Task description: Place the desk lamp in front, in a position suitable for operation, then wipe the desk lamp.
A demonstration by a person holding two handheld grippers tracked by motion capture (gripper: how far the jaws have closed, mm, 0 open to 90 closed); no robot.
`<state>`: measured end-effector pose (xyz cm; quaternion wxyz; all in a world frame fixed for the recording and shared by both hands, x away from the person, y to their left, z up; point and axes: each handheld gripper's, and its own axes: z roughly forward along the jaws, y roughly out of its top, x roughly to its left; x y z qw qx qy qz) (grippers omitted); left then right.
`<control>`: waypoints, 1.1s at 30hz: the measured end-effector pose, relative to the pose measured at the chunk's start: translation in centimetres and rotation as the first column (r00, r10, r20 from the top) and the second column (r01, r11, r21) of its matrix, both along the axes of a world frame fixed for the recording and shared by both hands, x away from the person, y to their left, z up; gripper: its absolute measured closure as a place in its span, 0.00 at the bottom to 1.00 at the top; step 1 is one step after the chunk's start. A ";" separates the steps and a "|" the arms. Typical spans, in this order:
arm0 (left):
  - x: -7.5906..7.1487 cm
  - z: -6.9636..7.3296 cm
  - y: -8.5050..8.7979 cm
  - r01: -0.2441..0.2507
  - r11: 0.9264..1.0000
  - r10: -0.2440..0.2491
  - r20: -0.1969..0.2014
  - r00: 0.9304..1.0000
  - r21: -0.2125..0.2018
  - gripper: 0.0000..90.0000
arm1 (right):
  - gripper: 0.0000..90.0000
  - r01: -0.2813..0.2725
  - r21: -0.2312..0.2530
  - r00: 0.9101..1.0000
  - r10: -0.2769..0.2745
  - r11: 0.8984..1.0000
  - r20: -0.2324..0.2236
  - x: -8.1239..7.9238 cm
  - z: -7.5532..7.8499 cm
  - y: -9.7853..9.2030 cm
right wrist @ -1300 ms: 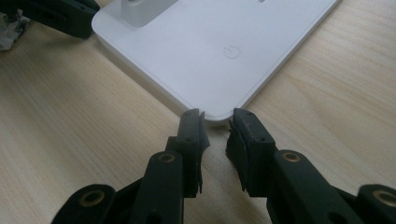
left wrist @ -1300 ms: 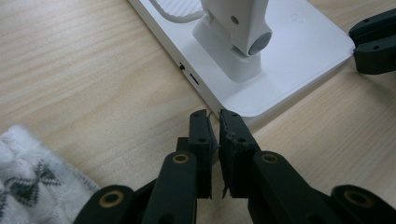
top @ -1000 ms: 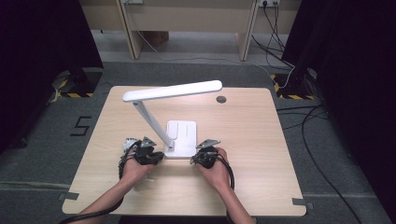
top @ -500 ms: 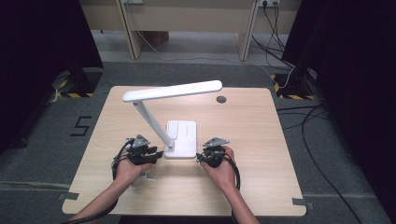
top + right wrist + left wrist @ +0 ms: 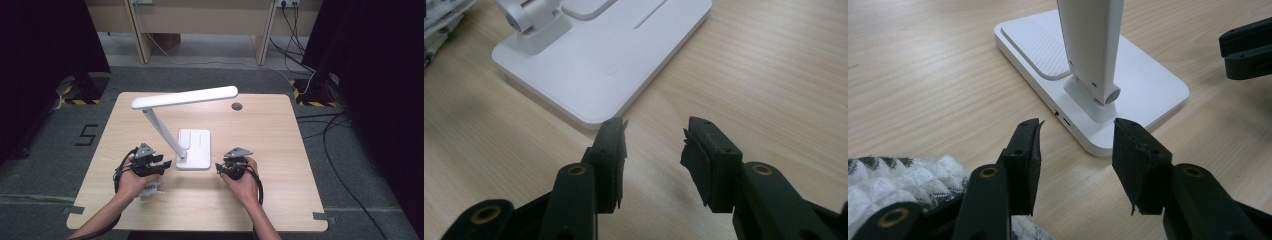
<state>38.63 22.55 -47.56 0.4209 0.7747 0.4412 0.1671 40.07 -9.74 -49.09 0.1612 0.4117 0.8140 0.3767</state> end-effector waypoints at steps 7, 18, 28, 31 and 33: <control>-0.7 0.8 0.8 -0.004 1.000 0.005 0.012 1.000 -0.016 0.59 | 0.66 0.023 0.010 0.999 -0.024 1.000 0.028 -0.5 1.0 -1.4; -2.3 1.3 2.4 -0.019 0.999 0.021 0.034 0.999 -0.051 0.56 | 0.64 0.044 0.014 0.998 -0.045 0.999 0.041 -1.1 1.5 -3.1; -3.7 1.3 4.3 -0.039 0.995 0.043 0.051 0.998 -0.088 0.53 | 0.63 0.060 0.024 0.997 -0.062 0.998 0.049 -2.3 1.3 -4.7; -4.0 1.3 5.0 -0.045 0.994 0.051 0.059 0.997 -0.101 0.53 | 0.63 0.070 0.024 0.996 -0.071 0.997 0.054 -2.8 1.2 -5.3; -4.3 1.2 5.5 -0.048 0.993 0.055 0.064 0.996 -0.106 0.52 | 0.63 0.074 0.026 0.995 -0.075 0.997 0.058 -3.2 1.1 -5.6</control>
